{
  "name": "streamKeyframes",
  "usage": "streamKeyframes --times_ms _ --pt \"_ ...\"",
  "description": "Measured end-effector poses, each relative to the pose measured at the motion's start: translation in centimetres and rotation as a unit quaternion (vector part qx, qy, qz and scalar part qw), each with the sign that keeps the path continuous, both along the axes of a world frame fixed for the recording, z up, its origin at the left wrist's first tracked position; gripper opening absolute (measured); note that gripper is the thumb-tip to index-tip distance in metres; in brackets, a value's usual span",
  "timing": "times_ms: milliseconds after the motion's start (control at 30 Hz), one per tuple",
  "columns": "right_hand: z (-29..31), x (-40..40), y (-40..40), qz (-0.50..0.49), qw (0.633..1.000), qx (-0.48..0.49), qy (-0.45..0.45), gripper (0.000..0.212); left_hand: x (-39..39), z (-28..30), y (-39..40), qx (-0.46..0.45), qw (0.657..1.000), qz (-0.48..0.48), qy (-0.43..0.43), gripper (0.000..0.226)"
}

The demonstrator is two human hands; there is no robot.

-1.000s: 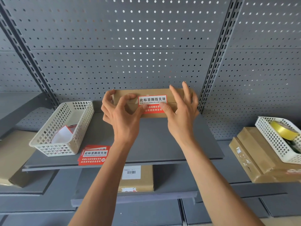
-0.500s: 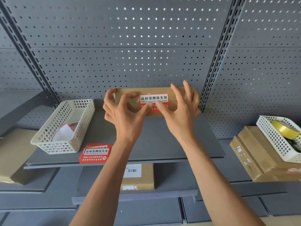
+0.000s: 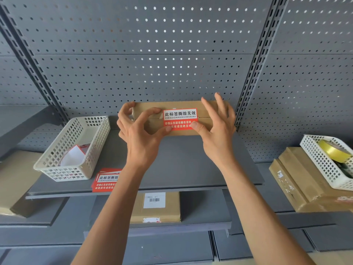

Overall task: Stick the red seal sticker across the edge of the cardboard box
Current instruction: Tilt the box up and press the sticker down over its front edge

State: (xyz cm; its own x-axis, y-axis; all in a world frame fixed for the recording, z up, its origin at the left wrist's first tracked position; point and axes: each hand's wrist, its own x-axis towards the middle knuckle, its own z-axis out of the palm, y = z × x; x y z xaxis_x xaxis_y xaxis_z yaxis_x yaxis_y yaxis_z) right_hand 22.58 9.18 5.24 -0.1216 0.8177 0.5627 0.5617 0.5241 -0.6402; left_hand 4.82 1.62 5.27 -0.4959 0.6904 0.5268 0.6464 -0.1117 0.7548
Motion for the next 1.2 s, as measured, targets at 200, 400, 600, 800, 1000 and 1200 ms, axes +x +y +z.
streamKeyframes --times_ms 200,400,600,800,1000,1200 --pt "0.0 0.5 -0.2 0.013 1.0 -0.005 -0.001 0.06 -0.1 0.3 -0.3 -0.002 1.0 -0.005 0.005 0.042" --pt "0.6 -1.2 -1.1 -0.037 0.999 -0.009 -0.029 0.087 1.6 0.5 0.3 -0.001 0.999 0.043 -0.003 0.054" --pt "0.4 -0.5 -0.5 -0.007 1.0 -0.017 -0.021 0.084 1.2 0.3 0.5 -0.002 0.999 0.039 0.012 0.056" --pt "0.3 0.5 0.0 0.024 0.999 -0.02 -0.012 0.071 0.2 0.3 0.3 -0.005 1.0 0.016 0.015 0.051" --pt "0.2 1.2 0.2 0.044 0.999 -0.023 0.011 0.06 -0.8 0.5 -0.2 -0.005 1.0 -0.014 0.019 0.045" --pt "0.9 -0.3 -0.4 0.0 0.996 -0.022 0.084 0.048 0.4 1.2 -0.1 0.002 1.0 0.018 -0.023 0.033"
